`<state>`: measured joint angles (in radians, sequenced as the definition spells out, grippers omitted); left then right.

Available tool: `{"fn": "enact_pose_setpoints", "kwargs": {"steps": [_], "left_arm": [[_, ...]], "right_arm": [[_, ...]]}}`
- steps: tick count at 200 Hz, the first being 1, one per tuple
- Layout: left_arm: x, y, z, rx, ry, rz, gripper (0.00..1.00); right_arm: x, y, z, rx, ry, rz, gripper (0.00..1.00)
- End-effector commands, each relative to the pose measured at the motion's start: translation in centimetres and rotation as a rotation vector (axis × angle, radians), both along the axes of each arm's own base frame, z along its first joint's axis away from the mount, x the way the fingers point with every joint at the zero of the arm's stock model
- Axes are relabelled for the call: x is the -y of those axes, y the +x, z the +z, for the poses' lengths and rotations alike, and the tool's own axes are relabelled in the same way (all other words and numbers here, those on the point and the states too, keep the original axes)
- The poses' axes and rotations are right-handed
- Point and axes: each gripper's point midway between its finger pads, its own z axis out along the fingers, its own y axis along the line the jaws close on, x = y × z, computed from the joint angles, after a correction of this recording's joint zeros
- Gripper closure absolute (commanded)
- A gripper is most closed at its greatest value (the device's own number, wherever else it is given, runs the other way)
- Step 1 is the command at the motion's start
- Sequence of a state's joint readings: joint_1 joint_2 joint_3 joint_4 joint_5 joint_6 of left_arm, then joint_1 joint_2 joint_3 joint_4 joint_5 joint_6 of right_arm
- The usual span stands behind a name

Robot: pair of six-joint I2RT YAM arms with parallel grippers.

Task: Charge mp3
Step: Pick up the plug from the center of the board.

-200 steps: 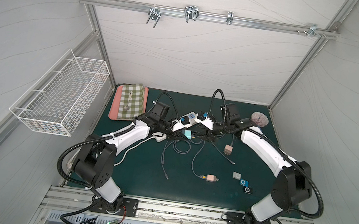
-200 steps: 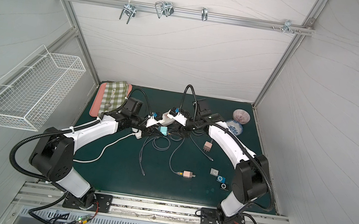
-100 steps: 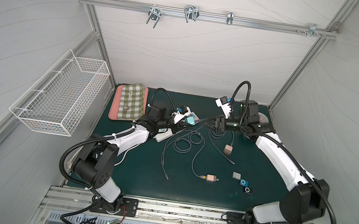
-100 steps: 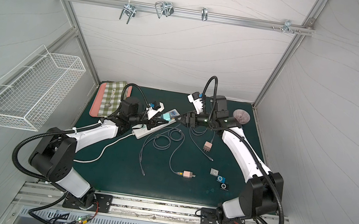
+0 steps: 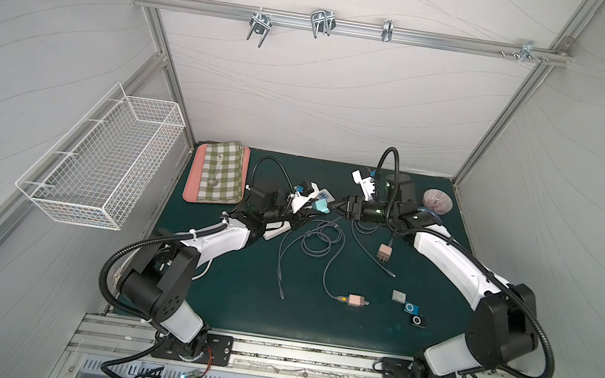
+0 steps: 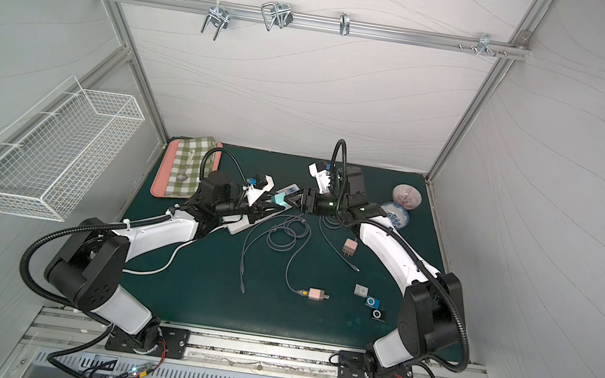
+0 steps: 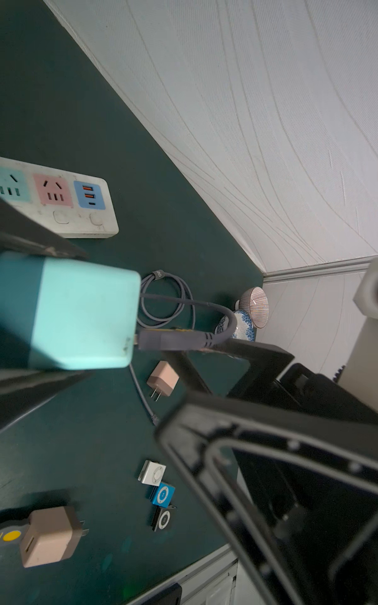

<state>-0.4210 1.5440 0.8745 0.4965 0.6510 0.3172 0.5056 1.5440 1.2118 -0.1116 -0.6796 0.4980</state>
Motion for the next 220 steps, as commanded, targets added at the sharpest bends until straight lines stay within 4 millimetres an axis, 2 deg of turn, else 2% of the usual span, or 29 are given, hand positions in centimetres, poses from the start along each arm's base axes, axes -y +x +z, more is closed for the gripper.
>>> {"fn": "enact_pose_setpoints", "kwargs": {"steps": [1, 59, 100, 117, 138, 160, 180, 199, 220], "left_arm": [[0.4, -0.3, 4.2, 0.139, -0.060, -0.003, 0.94], [0.7, -0.6, 4.7, 0.152, -0.070, -0.003, 0.94], [0.6, -0.6, 4.2, 0.150, -0.052, 0.005, 0.93], [0.6, -0.7, 4.0, 0.149, -0.043, 0.005, 0.91], [0.4, -0.5, 3.9, 0.152, -0.031, 0.023, 0.84], [-0.2, -0.3, 3.9, 0.165, -0.014, 0.063, 0.66], [-1.2, 0.0, 4.1, 0.163, 0.021, 0.111, 0.57], [-2.9, 0.4, 4.5, 0.130, 0.012, 0.160, 0.52], [-5.7, 1.1, 5.2, 0.062, -0.048, 0.233, 0.50]], "right_arm": [[-1.0, 0.7, 0.5, 0.014, 0.025, -0.022, 0.38], [-1.9, 0.7, 0.4, 0.024, 0.034, -0.020, 0.51], [-2.4, 0.5, 0.5, 0.017, 0.037, -0.001, 0.75], [-2.6, 0.4, 0.6, 0.016, 0.037, 0.006, 0.80], [-2.6, 0.7, 0.8, 0.024, 0.029, 0.005, 0.83], [-2.7, 1.0, 0.7, 0.035, 0.009, 0.003, 0.84], [-2.6, 1.9, 0.3, 0.052, -0.027, -0.002, 0.84], [-2.8, 2.8, -0.2, 0.054, -0.061, 0.000, 0.84], [-3.2, 3.8, -0.5, 0.063, -0.078, 0.008, 0.84]]}}
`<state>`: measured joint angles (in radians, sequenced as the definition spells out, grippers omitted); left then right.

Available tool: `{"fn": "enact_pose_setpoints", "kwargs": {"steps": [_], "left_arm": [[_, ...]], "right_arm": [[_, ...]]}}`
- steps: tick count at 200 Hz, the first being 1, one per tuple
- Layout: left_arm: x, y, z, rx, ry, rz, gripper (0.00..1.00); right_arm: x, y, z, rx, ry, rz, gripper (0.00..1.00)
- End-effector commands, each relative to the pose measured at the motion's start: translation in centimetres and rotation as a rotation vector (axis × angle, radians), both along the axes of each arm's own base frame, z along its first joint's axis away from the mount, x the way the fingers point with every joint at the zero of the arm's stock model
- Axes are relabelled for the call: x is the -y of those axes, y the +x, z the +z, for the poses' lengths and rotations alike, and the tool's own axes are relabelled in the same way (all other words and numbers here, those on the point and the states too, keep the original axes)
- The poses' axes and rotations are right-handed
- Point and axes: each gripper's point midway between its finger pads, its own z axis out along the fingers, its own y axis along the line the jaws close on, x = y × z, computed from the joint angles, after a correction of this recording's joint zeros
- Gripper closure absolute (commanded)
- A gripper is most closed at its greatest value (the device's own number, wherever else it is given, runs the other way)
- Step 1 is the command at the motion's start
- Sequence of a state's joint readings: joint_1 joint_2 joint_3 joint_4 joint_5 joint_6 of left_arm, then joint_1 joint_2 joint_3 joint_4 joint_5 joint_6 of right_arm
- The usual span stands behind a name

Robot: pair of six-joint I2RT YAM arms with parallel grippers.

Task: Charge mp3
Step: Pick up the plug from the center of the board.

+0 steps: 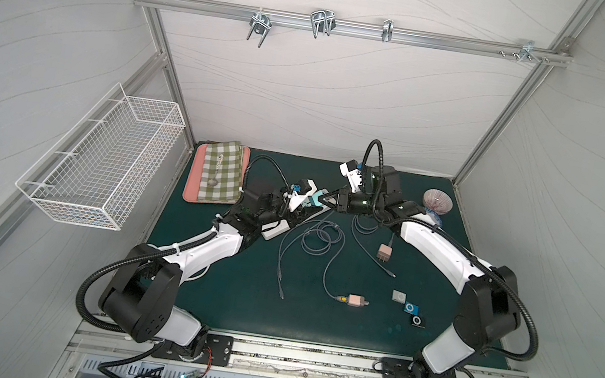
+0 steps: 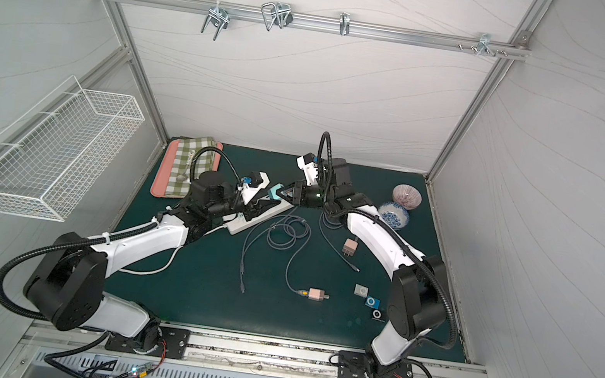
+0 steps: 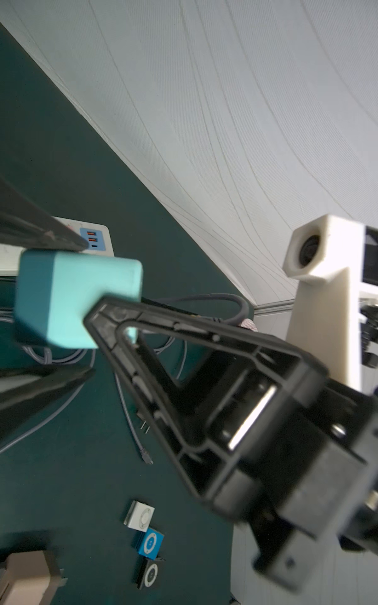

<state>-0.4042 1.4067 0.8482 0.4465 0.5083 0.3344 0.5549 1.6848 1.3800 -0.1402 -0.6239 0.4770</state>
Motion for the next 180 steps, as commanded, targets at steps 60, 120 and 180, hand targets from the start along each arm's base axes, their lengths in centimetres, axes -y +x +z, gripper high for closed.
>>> {"fn": "enact_pose_setpoints", "kwargs": {"steps": [60, 120, 180], "left_arm": [[-6.4, 0.8, 0.3, -0.078, -0.023, 0.154, 0.49], [-4.7, 0.5, -1.4, -0.135, 0.046, 0.011, 0.50], [-2.6, 0.5, -1.4, -0.148, 0.103, -0.064, 0.50]], "right_arm": [[-0.7, 2.1, -2.1, 0.026, -0.072, 0.010, 0.83], [-1.9, 1.8, -2.2, 0.059, -0.103, 0.045, 0.83], [-3.6, 0.3, -2.2, 0.164, -0.175, 0.132, 0.83]]}}
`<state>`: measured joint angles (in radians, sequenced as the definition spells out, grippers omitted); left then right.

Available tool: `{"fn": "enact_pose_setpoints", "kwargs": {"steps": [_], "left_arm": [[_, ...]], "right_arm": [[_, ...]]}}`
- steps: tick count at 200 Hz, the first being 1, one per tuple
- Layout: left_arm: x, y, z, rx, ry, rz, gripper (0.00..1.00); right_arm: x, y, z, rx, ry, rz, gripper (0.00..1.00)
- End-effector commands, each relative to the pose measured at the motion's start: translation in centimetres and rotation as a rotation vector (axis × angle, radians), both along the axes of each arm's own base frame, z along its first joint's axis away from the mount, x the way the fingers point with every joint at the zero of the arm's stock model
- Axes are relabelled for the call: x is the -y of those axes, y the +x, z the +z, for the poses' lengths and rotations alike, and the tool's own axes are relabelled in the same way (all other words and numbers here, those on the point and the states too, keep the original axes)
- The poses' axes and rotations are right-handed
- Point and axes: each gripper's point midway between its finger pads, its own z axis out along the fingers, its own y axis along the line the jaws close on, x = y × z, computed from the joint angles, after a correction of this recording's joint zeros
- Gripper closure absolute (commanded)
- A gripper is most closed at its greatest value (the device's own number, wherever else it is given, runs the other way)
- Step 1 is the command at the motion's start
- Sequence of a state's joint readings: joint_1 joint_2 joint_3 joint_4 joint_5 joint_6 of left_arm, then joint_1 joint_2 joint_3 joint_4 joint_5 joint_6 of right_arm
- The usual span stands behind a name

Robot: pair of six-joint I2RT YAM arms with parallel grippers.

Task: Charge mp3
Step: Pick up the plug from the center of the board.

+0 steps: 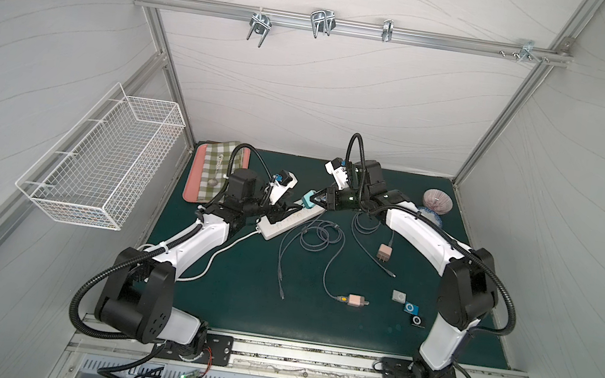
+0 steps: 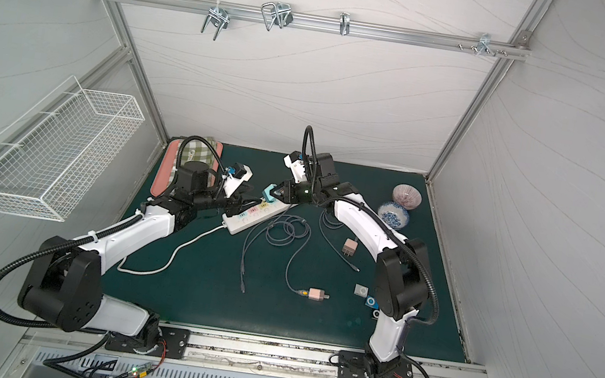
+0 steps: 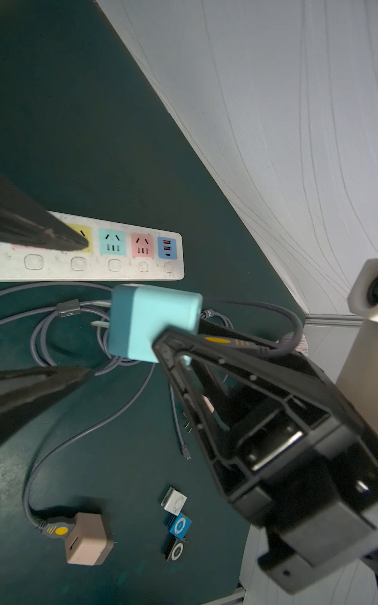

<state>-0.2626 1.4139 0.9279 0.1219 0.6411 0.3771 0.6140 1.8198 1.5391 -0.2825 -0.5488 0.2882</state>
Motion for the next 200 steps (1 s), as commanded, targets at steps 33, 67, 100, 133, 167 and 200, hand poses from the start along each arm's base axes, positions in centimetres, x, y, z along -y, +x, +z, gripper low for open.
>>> {"fn": "enact_pose_setpoints", "kwargs": {"steps": [33, 67, 100, 133, 167, 200], "left_arm": [[2.2, 0.7, 0.6, 0.074, 0.096, -0.048, 0.50], [2.0, 2.2, 0.5, 0.098, 0.138, 0.017, 0.51], [2.2, 2.8, 0.5, 0.116, 0.166, 0.047, 0.52], [2.6, 2.8, 0.4, 0.128, 0.177, 0.053, 0.54], [2.5, 2.7, 0.2, 0.114, 0.171, 0.065, 0.54], [2.6, 2.8, 0.4, 0.112, 0.160, 0.070, 0.57]], "right_arm": [[-1.5, -1.2, 0.4, 0.117, -0.075, 0.099, 0.83], [-1.8, -1.3, 0.5, 0.134, -0.094, 0.107, 0.82], [-2.2, -1.6, 0.3, 0.145, -0.115, 0.115, 0.83], [-2.5, -1.8, -0.2, 0.149, -0.138, 0.115, 0.83], [-2.4, -1.6, -0.3, 0.160, -0.155, 0.110, 0.83], [-2.7, -1.8, -0.2, 0.149, -0.145, 0.124, 0.83]]}}
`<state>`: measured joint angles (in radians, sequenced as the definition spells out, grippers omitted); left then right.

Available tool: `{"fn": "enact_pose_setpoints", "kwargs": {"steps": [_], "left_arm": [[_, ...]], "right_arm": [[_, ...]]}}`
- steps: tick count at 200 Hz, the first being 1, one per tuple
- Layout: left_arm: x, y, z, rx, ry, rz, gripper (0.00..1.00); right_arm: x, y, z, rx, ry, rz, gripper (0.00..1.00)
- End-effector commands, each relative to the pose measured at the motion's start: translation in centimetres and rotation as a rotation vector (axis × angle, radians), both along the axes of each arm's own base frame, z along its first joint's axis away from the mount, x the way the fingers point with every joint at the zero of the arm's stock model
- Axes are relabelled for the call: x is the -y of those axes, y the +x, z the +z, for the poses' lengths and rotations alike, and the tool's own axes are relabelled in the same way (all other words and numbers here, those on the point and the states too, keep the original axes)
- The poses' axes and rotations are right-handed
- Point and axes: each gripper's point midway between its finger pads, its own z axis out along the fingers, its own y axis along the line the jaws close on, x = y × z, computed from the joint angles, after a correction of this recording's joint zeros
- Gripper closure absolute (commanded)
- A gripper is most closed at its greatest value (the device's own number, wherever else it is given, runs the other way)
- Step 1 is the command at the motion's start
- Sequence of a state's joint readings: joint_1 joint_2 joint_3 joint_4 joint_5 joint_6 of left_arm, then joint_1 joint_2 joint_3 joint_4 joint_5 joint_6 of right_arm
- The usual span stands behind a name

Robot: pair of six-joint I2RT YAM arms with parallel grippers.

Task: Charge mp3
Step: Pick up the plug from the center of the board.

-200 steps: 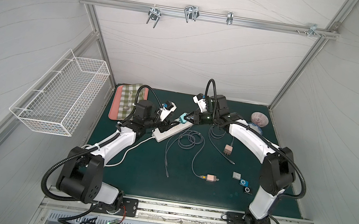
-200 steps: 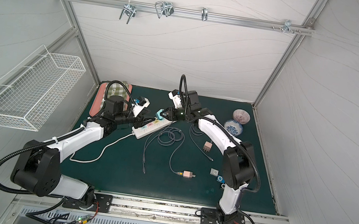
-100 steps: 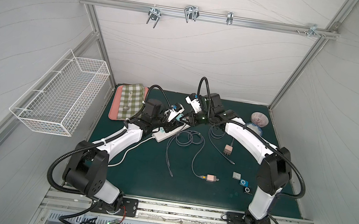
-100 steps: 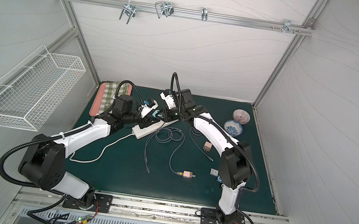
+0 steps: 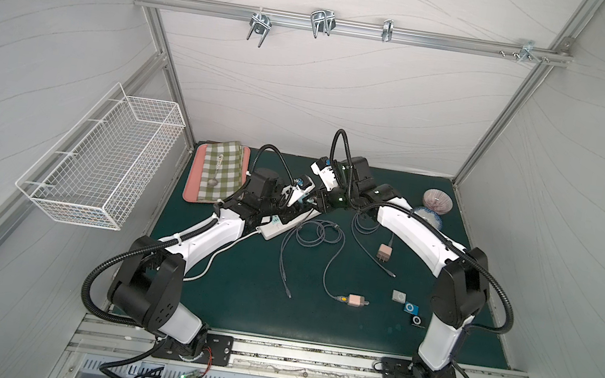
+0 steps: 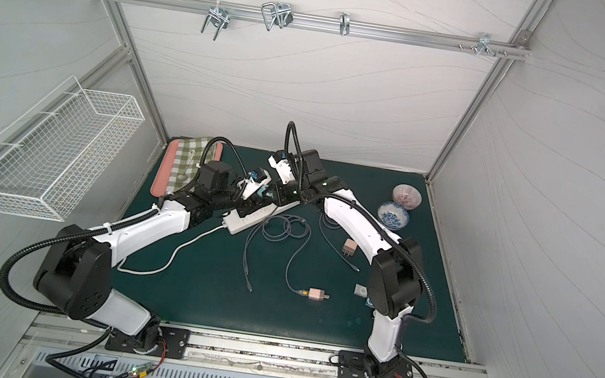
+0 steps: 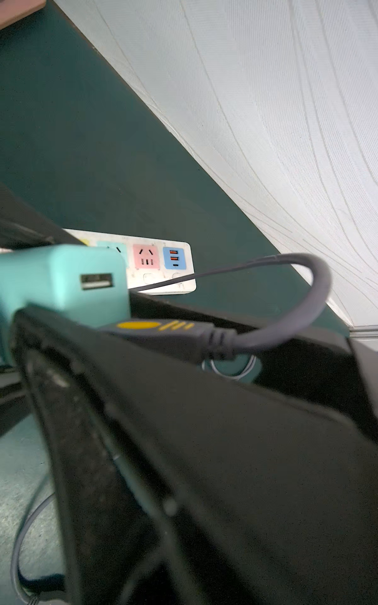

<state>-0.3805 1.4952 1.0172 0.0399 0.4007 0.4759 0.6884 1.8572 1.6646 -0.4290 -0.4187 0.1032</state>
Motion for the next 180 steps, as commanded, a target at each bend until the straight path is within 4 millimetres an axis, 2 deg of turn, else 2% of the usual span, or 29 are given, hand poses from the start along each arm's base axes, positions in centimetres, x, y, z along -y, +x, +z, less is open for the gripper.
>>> {"fn": "enact_pose_setpoints", "kwargs": {"steps": [1, 29, 63, 97, 108, 127, 150, 180], "left_arm": [[0.4, 1.2, 2.3, 0.078, -0.024, 0.008, 0.57], [0.3, 1.1, 2.4, 0.082, -0.024, 0.016, 0.61], [0.4, 1.1, 2.6, 0.078, -0.039, 0.018, 0.59], [0.2, 1.4, 2.8, 0.082, -0.043, 0.038, 0.71], [0.2, 1.5, 2.9, 0.087, -0.050, 0.043, 0.79], [0.1, 1.5, 3.1, 0.088, -0.069, 0.060, 0.91], [-0.1, 1.4, 3.1, 0.086, -0.084, 0.072, 0.96], [-0.5, 1.5, 3.1, 0.076, -0.100, 0.104, 0.97]], "right_arm": [[-0.9, -1.0, -0.5, -0.010, -0.014, 0.050, 0.83], [-0.8, -0.9, -0.6, -0.005, -0.026, 0.047, 0.83], [-0.9, -1.2, -0.7, 0.001, -0.040, 0.066, 0.82], [-1.1, -1.6, -0.6, 0.005, -0.045, 0.082, 0.79], [-1.1, -1.5, -0.5, 0.005, -0.046, 0.080, 0.74], [-0.6, -1.2, -0.2, -0.002, -0.041, 0.059, 0.52], [0.7, -0.2, 1.0, -0.012, 0.003, 0.015, 0.45], [2.0, 0.3, 2.8, 0.001, 0.059, 0.005, 0.40]]}}
